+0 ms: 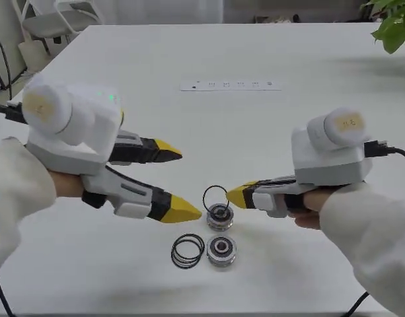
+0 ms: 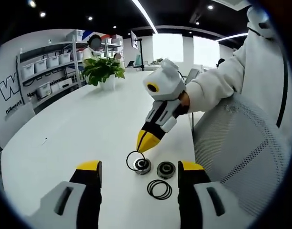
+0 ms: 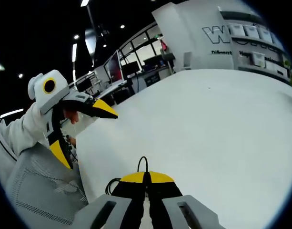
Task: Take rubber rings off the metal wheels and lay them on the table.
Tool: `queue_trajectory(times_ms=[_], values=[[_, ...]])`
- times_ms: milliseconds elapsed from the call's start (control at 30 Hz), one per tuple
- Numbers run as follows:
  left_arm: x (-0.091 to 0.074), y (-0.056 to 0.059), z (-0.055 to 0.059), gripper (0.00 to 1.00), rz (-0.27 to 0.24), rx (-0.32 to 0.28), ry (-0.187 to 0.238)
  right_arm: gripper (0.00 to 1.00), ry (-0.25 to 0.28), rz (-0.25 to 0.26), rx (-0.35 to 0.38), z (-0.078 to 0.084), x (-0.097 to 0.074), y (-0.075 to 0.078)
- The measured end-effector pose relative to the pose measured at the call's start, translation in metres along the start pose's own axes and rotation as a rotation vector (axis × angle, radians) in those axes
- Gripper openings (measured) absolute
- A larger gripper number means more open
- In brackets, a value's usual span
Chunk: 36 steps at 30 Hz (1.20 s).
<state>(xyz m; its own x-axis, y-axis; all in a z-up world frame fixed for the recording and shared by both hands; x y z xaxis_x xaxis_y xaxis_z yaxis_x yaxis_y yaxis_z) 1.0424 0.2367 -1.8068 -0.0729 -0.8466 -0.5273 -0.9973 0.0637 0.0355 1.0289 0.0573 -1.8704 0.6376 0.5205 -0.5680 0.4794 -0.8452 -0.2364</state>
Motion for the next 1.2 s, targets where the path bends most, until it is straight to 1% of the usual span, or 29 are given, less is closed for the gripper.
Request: queue_trajectory(times_ms=[133, 267, 333, 467, 567, 633, 667, 800, 833, 900, 967, 1067, 1200], values=[[-0.019, 0.006, 0.003, 0.69, -0.033, -0.008, -0.002, 0.00, 0.001, -0.017, -0.001, -0.001, 0.001, -0.003], [-0.038, 0.015, 0.005, 0.72, -0.065, -0.010, 0.011, 0.00, -0.003, -0.032, -0.001, -0.001, 0.002, -0.006], [-0.046, 0.019, 0.006, 0.73, -0.083, -0.011, 0.020, 0.00, -0.006, -0.042, -0.001, -0.001, 0.002, -0.008], [-0.056, 0.030, 0.009, 0.76, -0.096, -0.011, 0.025, 0.00, -0.013, -0.060, -0.003, -0.001, 0.002, -0.013], [-0.059, 0.038, 0.013, 0.78, -0.098, -0.023, 0.018, 0.00, -0.019, -0.075, -0.006, -0.001, 0.002, -0.018], [-0.061, 0.048, 0.017, 0.79, -0.109, -0.032, 0.021, 0.00, -0.023, -0.091, -0.007, -0.001, 0.002, -0.021], [-0.063, 0.050, 0.020, 0.80, -0.112, -0.039, 0.022, 0.00, -0.025, -0.098, -0.004, -0.001, 0.002, -0.022], [-0.067, 0.061, 0.034, 0.80, -0.124, -0.079, 0.014, 0.00, -0.045, -0.128, -0.005, 0.001, 0.004, -0.031], [-0.067, 0.062, 0.036, 0.80, -0.125, -0.085, 0.013, 0.00, -0.049, -0.132, -0.007, 0.002, 0.004, -0.031], [-0.067, 0.067, 0.046, 0.80, -0.128, -0.119, 0.009, 0.00, -0.067, -0.146, -0.017, 0.005, 0.006, -0.035], [-0.067, 0.069, 0.052, 0.80, -0.133, -0.139, 0.016, 0.00, -0.084, -0.161, -0.026, 0.008, 0.007, -0.040], [-0.066, 0.073, 0.057, 0.80, -0.145, -0.170, 0.035, 0.00, -0.110, -0.190, -0.039, 0.012, 0.008, -0.047], [-0.064, 0.075, 0.061, 0.80, -0.155, -0.191, 0.051, 0.00, -0.134, -0.207, -0.060, 0.017, 0.010, -0.053]])
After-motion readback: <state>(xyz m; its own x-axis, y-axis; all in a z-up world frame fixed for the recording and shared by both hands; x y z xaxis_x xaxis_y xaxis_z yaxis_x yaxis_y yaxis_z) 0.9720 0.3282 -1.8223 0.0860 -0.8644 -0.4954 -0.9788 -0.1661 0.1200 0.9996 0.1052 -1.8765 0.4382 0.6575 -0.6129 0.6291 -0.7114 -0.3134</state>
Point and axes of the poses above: the centre of the closed fingertips' face, and the gripper's own axes: x roughly forward along the fingers, y roughly to its right, z roughly out of its underside, the point moved 8 cm from there along -x, roughly backward along the fingers, and after that the axes turned 12 degrees about z, right-handed, at the moved point
